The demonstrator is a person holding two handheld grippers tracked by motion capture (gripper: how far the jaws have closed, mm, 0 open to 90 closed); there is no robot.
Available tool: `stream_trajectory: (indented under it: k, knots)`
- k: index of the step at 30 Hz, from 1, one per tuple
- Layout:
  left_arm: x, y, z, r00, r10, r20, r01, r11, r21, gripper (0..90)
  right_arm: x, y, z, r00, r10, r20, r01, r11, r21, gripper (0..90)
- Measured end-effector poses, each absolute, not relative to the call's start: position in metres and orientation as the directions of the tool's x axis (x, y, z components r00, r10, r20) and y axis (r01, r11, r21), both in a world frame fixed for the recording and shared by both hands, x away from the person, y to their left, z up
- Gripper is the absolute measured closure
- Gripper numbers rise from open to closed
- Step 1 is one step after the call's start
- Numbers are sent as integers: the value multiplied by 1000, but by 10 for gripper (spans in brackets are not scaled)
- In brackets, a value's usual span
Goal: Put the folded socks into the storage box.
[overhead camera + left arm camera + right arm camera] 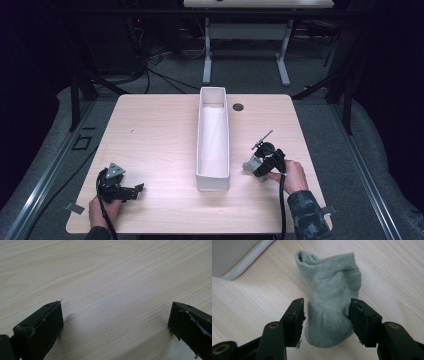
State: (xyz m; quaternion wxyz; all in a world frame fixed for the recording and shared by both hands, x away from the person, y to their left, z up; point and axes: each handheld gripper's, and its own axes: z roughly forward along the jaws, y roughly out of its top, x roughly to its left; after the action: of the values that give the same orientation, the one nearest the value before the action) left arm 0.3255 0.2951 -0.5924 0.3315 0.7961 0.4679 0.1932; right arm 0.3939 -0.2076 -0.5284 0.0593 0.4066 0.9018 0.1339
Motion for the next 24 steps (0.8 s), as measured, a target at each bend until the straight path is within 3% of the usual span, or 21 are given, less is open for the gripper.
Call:
stream_trajectory:
  k: [11, 19, 24]
  knots:
    - [325, 295, -592, 488, 873, -3, 617, -342, 708, 0, 396, -207, -537, -645, 764, 2, 739, 623, 257, 502]
    - [325, 295, -592, 487, 873, -3, 617, -342, 709, 0, 397, -212, -539, -626, 780, 6, 753, 602, 265, 629]
    - [325, 295, -592, 487, 873, -3, 617, -341, 709, 0, 397, -215, -538, -617, 787, 23, 760, 588, 278, 652]
